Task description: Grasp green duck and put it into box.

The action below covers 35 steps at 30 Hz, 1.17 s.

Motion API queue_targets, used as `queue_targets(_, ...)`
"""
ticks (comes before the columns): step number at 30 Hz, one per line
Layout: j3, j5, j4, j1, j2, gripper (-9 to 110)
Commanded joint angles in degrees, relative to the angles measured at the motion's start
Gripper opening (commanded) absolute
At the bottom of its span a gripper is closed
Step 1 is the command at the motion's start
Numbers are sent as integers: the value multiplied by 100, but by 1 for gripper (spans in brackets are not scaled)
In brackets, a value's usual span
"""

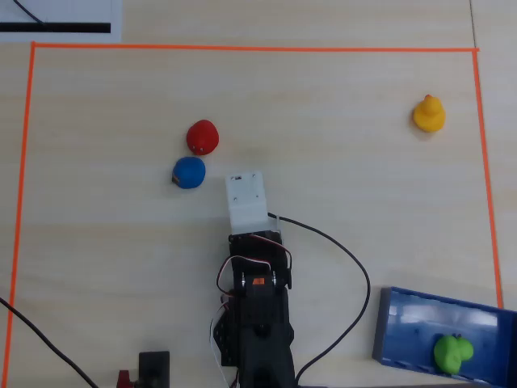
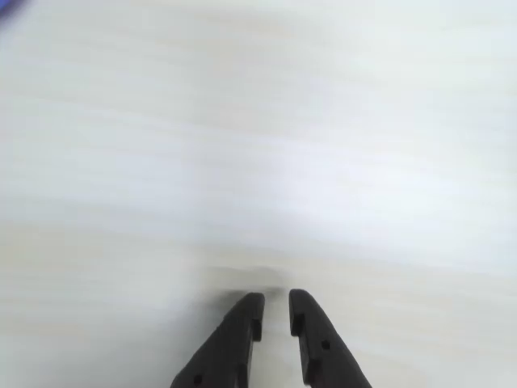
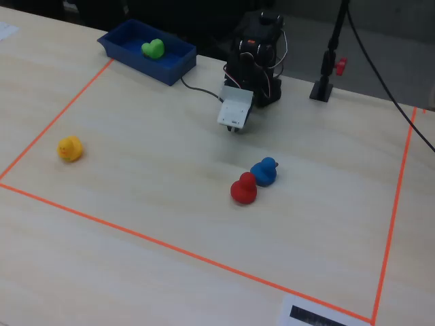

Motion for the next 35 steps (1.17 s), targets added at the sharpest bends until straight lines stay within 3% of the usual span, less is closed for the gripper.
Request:
queue_targets(1, -18, 18, 457, -88, 202, 0)
queue_targets(6, -18, 141, 940, -123, 281, 0)
queue_targets(35, -18, 229, 949, -105, 281, 1)
